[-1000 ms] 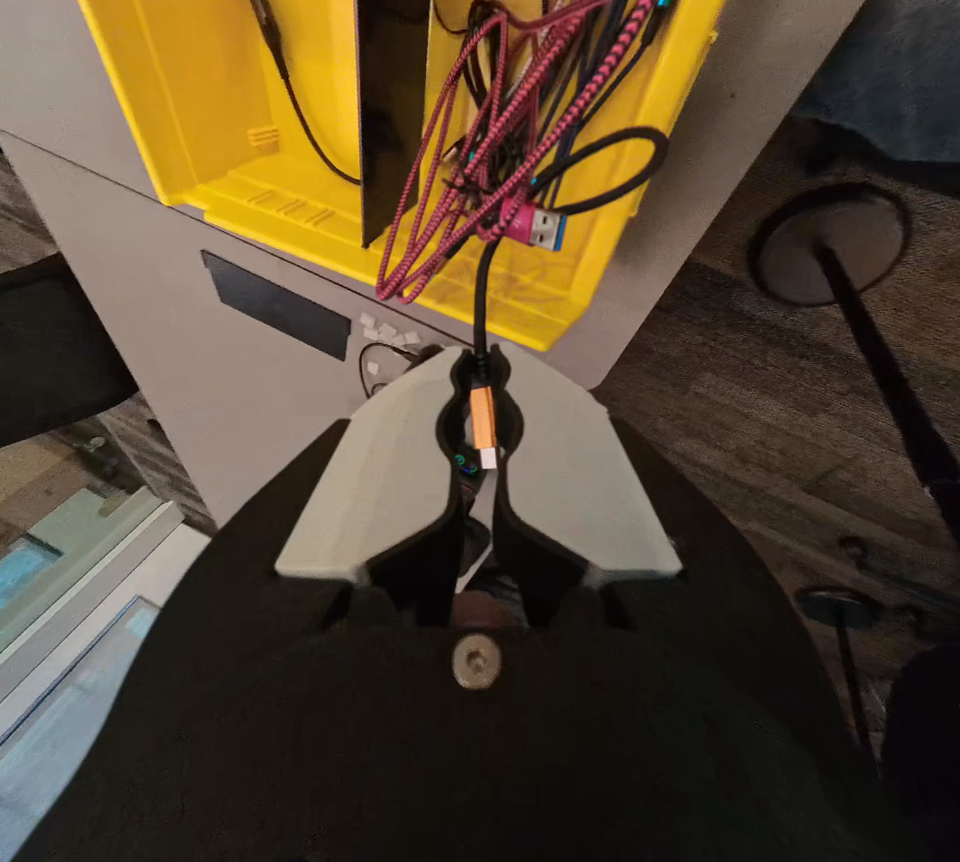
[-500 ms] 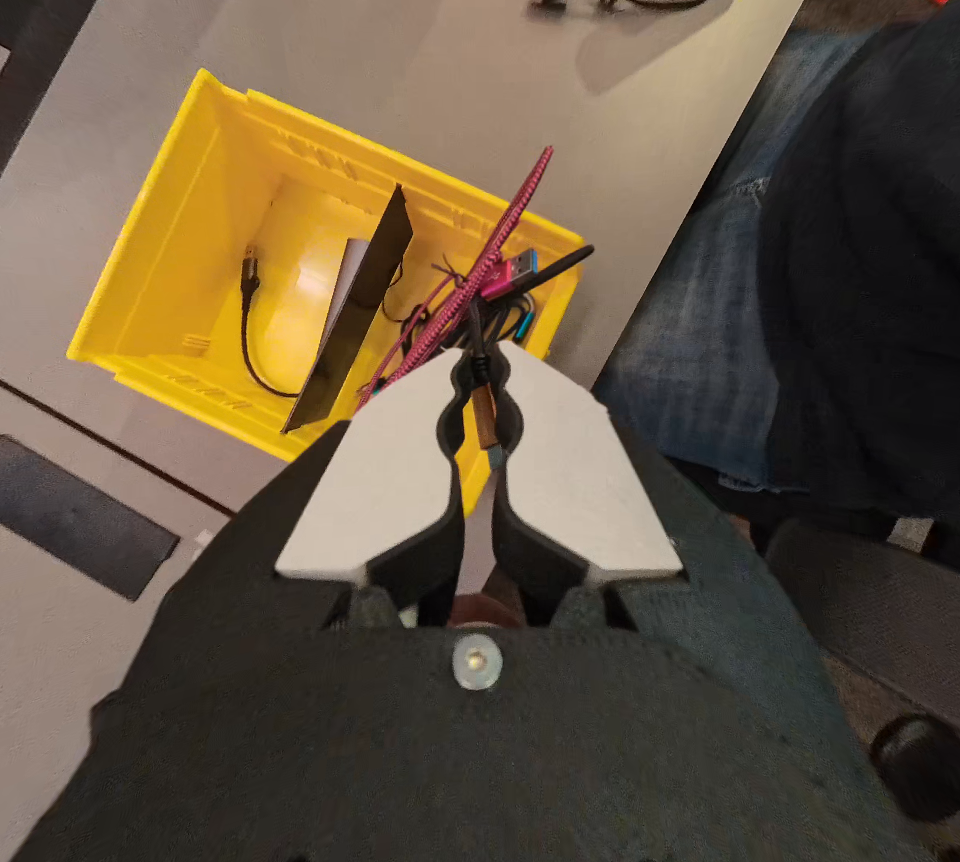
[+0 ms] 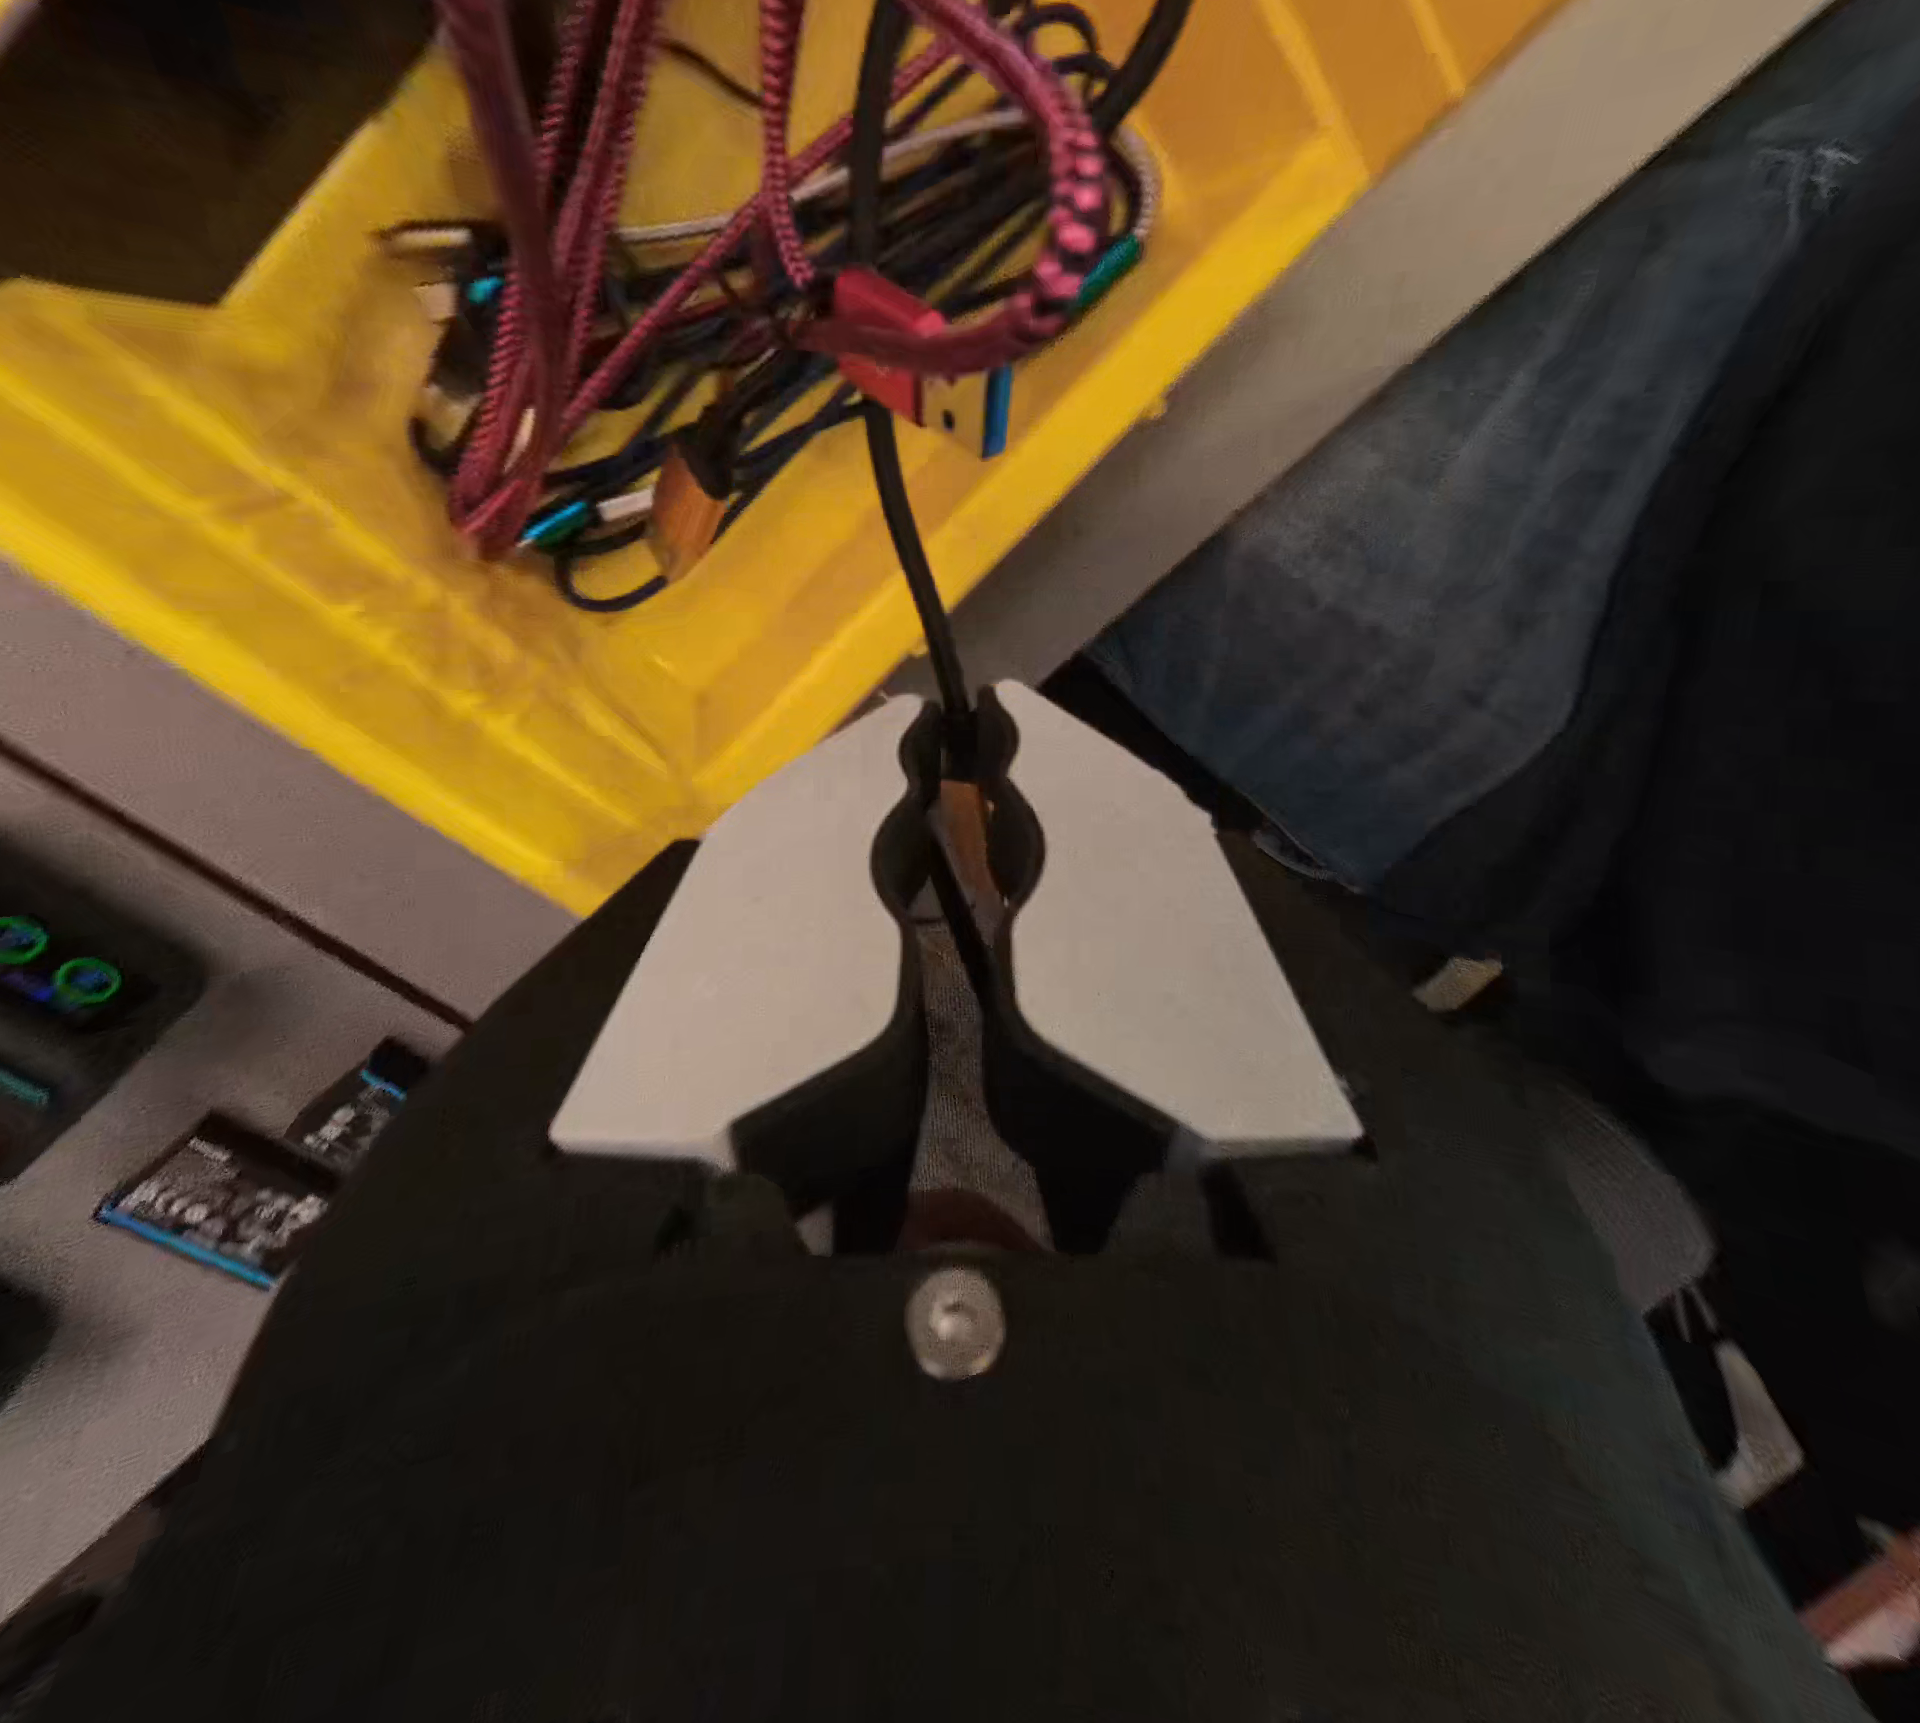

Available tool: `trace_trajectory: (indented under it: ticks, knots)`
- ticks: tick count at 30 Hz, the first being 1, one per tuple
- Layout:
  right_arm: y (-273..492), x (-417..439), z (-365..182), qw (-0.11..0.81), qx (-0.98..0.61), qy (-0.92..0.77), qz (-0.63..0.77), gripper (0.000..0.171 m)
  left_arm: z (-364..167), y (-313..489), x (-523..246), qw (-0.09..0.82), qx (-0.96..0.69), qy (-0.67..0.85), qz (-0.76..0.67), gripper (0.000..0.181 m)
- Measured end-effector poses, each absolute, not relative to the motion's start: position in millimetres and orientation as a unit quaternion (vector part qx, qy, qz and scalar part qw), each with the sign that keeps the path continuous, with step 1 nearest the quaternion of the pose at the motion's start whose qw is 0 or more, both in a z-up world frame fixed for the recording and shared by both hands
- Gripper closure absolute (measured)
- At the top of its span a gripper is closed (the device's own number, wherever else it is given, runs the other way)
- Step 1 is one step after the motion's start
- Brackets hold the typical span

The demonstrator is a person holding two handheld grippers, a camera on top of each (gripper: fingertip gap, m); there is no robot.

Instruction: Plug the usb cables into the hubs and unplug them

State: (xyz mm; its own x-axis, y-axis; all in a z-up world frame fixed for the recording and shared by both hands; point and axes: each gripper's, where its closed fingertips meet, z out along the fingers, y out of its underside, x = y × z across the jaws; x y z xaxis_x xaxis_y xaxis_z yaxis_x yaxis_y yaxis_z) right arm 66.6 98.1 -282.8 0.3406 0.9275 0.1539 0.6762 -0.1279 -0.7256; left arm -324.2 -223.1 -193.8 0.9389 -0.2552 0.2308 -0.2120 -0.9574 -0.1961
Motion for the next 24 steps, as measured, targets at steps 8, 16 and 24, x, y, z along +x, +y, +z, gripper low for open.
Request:
trace_trajectory:
  ticks: [8, 16, 24]
  knots:
    - [98, 67, -283, 0.371, -0.731, -0.548, 0.167, 0.171, -185, -191, -292, 0.154, -0.959, 0.121, -0.205, 0.175]
    - [98, 67, -283, 0.372, -0.729, -0.55, 0.166, 0.171, -203, -189, -341, 0.16, -0.98, 0.117, -0.034, 0.171]
    - [98, 67, -282, 0.372, -0.729, -0.55, 0.165, 0.17, -206, -189, -297, 0.164, -0.94, 0.299, 0.013, 0.136]
